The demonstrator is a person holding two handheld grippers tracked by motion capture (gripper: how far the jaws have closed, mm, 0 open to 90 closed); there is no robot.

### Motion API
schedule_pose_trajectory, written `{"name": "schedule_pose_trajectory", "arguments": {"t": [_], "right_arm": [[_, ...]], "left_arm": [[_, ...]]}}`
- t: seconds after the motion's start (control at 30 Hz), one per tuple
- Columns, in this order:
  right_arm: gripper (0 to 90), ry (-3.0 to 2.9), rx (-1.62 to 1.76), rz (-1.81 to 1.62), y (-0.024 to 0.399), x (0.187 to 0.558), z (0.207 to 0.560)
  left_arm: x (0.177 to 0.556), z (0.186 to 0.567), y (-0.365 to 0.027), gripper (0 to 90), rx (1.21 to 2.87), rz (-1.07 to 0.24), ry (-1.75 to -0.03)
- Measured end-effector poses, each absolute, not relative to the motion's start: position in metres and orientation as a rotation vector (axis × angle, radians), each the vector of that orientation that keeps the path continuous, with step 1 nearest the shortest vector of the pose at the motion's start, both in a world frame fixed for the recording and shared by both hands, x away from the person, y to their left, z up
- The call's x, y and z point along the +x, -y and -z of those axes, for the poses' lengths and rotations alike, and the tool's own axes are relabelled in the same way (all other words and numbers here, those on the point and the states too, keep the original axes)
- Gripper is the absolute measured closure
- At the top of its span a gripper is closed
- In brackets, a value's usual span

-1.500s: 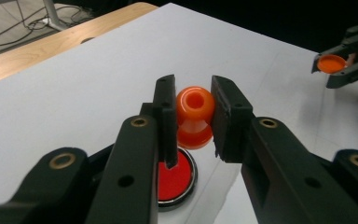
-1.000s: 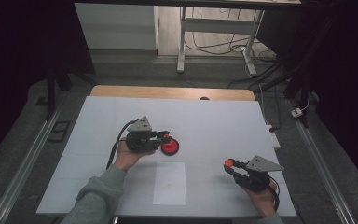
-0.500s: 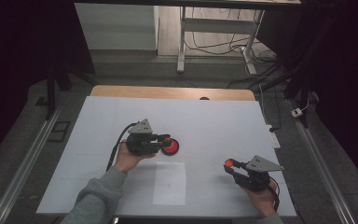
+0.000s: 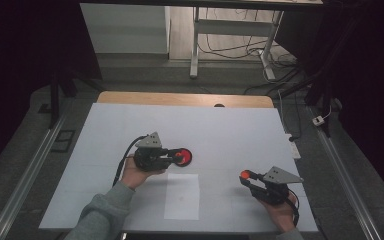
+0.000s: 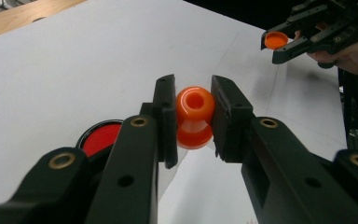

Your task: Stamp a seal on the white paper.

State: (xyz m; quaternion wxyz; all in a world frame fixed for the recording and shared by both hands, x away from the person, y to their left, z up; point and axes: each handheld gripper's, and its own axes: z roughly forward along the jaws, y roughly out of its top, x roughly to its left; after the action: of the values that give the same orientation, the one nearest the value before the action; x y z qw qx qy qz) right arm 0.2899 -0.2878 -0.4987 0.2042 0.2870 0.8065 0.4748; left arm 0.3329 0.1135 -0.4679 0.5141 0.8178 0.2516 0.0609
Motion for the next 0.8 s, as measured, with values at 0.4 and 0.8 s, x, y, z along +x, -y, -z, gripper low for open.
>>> {"name": "schedule_pose_trajectory", "arguments": {"t": [0.4,0.8], "right_arm": [[65.0,-2.255,0.801,-1.324,0.288,0.291,0.500],[65.0,-2.253,0.808,-1.318,0.288,0.290,0.500]], "left_arm": [[0.325,0.472,-0.111,72.8,1.993,-0.138,-0.584],[0.322,0.474,-0.107,72.7,2.010,-0.125,-0.570]]}}
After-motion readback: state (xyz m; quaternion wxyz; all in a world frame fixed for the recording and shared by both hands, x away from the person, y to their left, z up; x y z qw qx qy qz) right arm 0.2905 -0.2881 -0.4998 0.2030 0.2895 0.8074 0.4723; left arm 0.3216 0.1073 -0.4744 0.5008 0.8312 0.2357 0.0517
